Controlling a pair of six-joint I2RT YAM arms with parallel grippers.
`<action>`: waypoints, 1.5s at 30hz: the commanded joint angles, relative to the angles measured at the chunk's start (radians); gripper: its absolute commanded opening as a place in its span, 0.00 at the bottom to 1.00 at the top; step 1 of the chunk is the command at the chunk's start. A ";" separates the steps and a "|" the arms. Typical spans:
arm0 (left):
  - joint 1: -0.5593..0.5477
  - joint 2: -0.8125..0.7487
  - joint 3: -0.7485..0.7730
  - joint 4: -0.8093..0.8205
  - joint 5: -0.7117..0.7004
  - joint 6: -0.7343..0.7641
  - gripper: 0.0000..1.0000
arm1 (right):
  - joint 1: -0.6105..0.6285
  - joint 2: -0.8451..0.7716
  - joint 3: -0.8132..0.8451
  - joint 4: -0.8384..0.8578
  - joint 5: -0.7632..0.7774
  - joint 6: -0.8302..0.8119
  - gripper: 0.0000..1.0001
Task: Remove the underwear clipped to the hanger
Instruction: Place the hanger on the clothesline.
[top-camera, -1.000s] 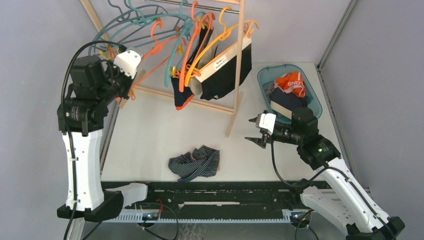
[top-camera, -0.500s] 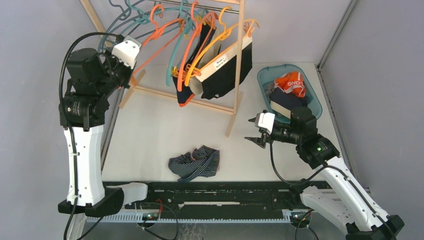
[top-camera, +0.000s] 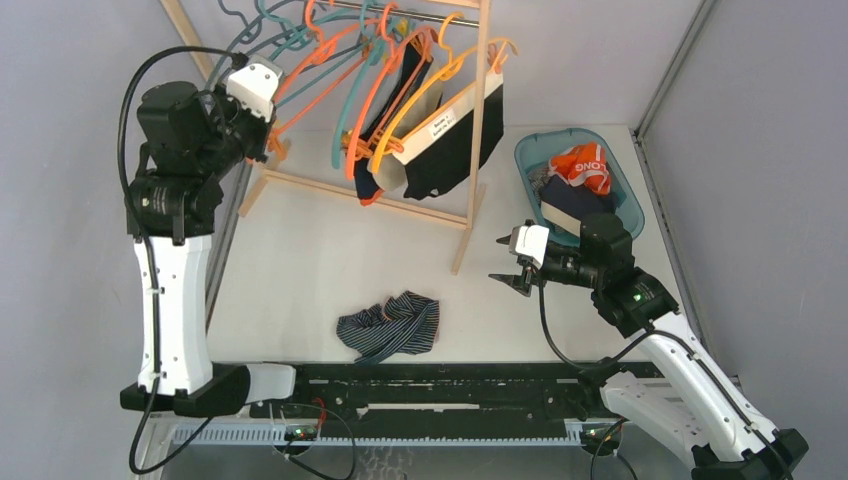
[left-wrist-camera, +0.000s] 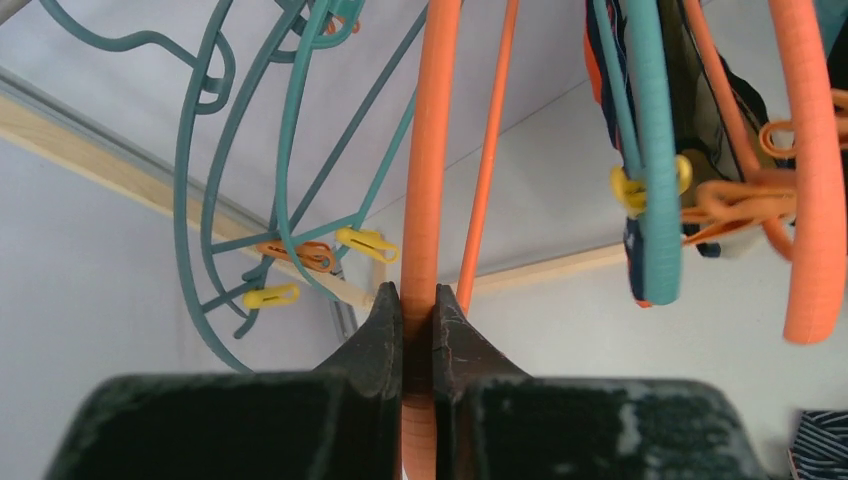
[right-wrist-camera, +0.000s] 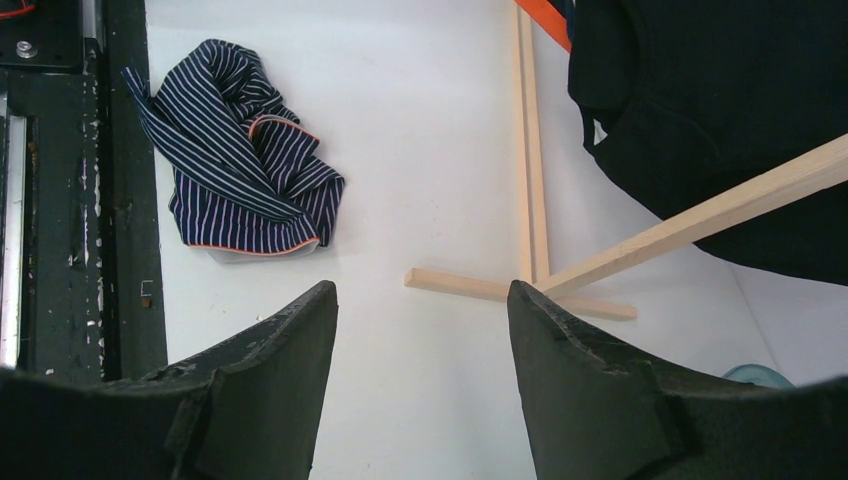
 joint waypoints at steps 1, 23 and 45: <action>0.005 0.058 0.093 0.124 0.031 -0.117 0.00 | 0.009 -0.004 0.000 0.009 0.003 -0.010 0.62; 0.007 0.012 -0.230 0.478 0.046 -0.191 0.00 | 0.010 -0.001 0.000 0.005 0.009 -0.015 0.62; 0.005 -0.019 -0.369 0.620 0.039 -0.183 0.00 | 0.017 0.015 0.000 0.004 0.023 -0.028 0.63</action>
